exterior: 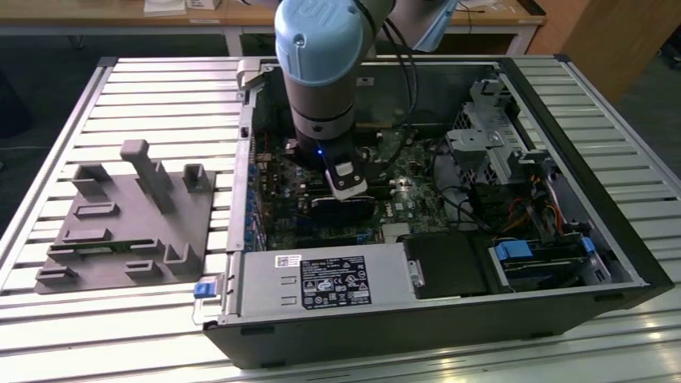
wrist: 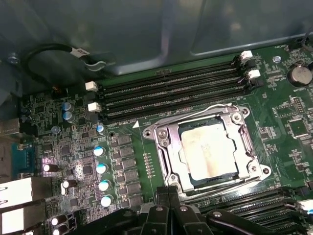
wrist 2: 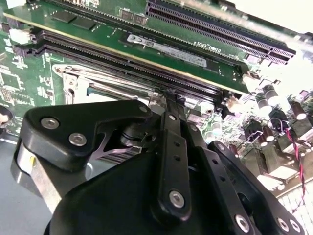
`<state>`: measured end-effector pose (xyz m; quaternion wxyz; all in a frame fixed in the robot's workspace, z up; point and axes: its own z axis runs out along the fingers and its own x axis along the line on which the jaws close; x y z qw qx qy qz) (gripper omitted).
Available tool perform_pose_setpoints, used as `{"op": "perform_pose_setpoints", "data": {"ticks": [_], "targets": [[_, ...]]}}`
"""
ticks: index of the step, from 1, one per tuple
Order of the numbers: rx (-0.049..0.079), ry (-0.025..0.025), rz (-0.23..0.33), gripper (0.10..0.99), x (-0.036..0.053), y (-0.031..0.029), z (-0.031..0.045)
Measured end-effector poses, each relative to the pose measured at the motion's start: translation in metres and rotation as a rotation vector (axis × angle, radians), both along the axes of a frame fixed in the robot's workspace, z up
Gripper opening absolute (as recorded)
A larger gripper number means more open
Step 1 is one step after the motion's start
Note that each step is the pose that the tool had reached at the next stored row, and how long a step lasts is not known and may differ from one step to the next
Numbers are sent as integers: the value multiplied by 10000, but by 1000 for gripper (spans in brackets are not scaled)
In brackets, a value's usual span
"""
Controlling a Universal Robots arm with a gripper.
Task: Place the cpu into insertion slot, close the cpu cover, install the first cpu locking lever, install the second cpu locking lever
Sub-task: 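Install the second cpu locking lever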
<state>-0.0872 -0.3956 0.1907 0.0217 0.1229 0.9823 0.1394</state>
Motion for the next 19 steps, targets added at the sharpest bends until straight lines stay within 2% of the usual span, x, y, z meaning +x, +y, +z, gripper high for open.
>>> {"op": "perform_pose_setpoints", "data": {"ticks": [8, 13, 19], "targets": [[-17, 9, 0, 106, -1, -3, 169], [-47, 9, 0, 106, -1, -2, 206], [-56, 9, 0, 106, -1, -3, 208]]}}
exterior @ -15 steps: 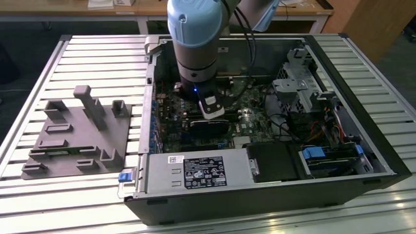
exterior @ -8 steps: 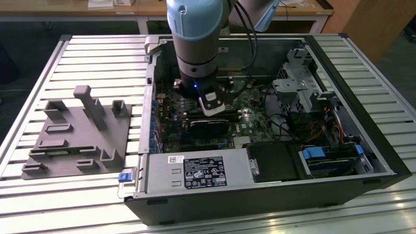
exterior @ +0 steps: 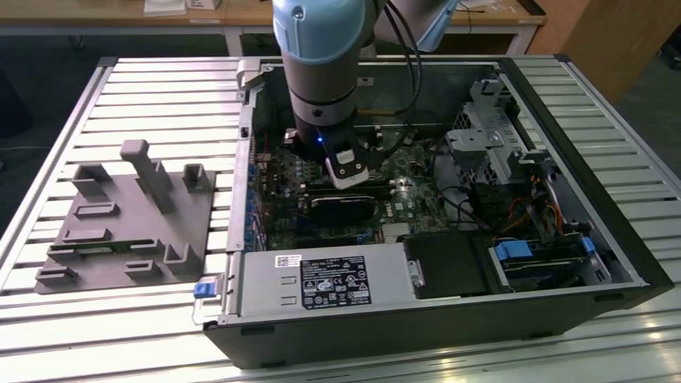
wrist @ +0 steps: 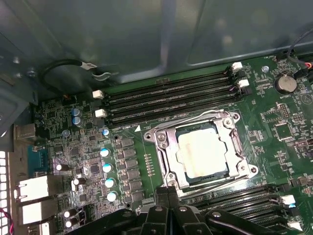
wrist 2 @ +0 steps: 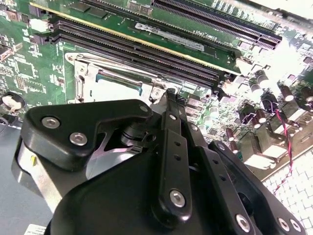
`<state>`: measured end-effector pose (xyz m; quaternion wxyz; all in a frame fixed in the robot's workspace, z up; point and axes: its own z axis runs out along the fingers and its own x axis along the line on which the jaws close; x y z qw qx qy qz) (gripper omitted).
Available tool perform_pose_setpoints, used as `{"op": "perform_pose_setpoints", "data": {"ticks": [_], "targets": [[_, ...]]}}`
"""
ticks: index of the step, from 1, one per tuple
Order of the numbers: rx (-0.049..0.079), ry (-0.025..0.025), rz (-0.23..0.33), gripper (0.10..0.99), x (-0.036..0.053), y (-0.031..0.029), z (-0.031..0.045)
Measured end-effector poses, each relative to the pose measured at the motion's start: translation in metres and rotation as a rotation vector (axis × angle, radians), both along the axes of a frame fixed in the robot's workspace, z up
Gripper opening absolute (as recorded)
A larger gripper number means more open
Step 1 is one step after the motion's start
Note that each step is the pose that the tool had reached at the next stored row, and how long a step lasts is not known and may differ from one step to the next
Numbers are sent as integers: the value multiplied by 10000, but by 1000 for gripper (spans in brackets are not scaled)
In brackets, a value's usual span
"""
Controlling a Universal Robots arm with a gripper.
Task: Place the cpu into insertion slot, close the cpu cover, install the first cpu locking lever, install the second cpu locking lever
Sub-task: 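Install the second cpu locking lever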
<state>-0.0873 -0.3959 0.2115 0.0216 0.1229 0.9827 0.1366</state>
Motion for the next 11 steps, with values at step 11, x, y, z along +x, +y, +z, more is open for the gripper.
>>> {"op": "perform_pose_setpoints", "data": {"ticks": [11], "targets": [[-21, 0, 1, 106, 70, 4, 0]]}}
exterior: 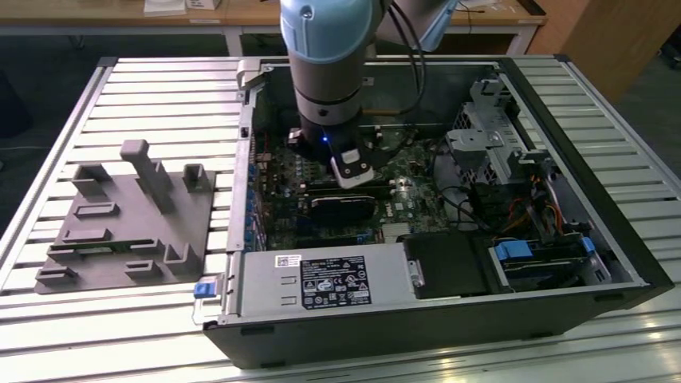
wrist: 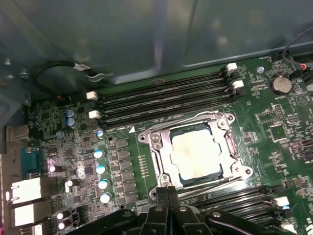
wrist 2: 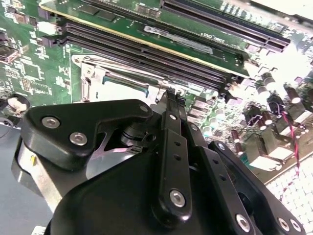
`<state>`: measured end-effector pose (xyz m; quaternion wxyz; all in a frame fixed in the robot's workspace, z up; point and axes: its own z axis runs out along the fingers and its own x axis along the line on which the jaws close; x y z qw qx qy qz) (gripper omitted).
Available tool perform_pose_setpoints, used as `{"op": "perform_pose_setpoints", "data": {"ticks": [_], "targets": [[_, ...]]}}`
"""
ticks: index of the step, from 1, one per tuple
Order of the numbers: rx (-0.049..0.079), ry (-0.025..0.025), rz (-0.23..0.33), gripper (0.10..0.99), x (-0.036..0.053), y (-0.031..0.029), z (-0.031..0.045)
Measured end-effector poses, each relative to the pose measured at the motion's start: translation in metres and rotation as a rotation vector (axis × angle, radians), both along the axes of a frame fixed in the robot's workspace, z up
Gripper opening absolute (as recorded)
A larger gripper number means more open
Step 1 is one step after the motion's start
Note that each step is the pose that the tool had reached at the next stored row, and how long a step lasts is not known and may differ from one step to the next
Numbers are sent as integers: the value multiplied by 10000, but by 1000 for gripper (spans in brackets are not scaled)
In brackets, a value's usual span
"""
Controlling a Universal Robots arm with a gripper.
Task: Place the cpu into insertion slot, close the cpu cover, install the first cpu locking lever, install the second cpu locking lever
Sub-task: 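Install the second cpu locking lever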
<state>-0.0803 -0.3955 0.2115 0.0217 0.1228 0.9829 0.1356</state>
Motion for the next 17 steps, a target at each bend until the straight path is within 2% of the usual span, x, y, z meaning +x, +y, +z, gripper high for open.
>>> {"op": "perform_pose_setpoints", "data": {"ticks": [11, 13, 17], "targets": [[-12, 0, -1, 106, 143, 22, -1], [-42, 1, -1, 106, 170, 34, -1], [-180, 19, -1, 106, 235, 60, 0]]}}
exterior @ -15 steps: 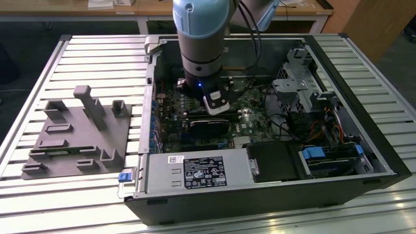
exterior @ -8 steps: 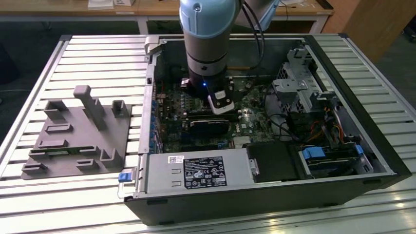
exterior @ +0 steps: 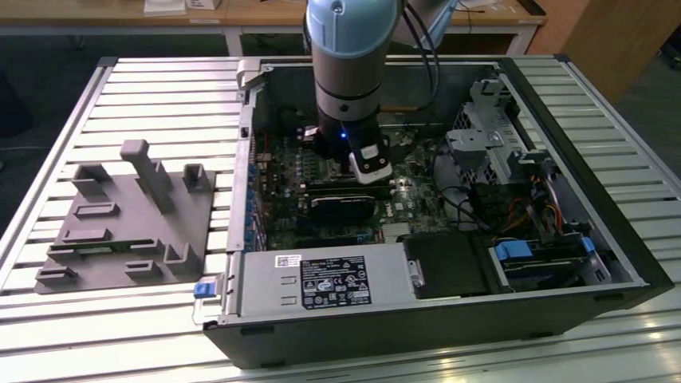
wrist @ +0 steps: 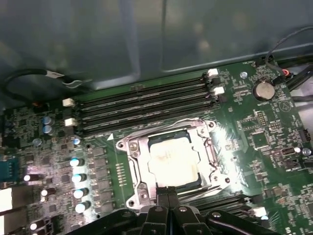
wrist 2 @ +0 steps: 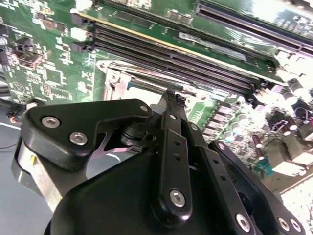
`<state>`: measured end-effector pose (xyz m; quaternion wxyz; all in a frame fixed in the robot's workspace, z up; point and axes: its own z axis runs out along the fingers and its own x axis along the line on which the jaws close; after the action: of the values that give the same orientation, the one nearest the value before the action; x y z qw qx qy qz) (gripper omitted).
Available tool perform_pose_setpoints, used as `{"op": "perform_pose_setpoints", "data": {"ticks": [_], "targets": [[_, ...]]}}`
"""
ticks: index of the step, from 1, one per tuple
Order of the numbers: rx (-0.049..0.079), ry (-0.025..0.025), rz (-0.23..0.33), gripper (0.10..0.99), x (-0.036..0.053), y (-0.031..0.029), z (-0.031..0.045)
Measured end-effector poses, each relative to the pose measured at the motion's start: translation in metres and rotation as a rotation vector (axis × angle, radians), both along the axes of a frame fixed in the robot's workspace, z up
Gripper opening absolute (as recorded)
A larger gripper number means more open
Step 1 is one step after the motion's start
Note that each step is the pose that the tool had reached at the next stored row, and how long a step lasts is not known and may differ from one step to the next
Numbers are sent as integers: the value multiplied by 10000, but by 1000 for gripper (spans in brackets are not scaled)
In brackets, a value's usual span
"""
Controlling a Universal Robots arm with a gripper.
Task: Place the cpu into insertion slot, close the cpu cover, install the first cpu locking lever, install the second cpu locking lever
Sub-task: 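Install the second cpu locking lever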
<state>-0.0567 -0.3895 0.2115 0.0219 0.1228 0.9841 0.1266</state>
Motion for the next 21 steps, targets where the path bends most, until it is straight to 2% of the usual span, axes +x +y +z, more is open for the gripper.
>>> {"op": "perform_pose_setpoints", "data": {"ticks": [3, 8, 10, 12, 21], "targets": [[-198, 21, -1, 106, 43, 21, -1], [-649, 71, -2, 106, 98, 66, -1], [-755, 97, 0, 106, 117, 100, -3], [-796, 117, 1, 106, 132, 141, -7], [-828, 132, 12, 106, 134, 337, -24]]}}
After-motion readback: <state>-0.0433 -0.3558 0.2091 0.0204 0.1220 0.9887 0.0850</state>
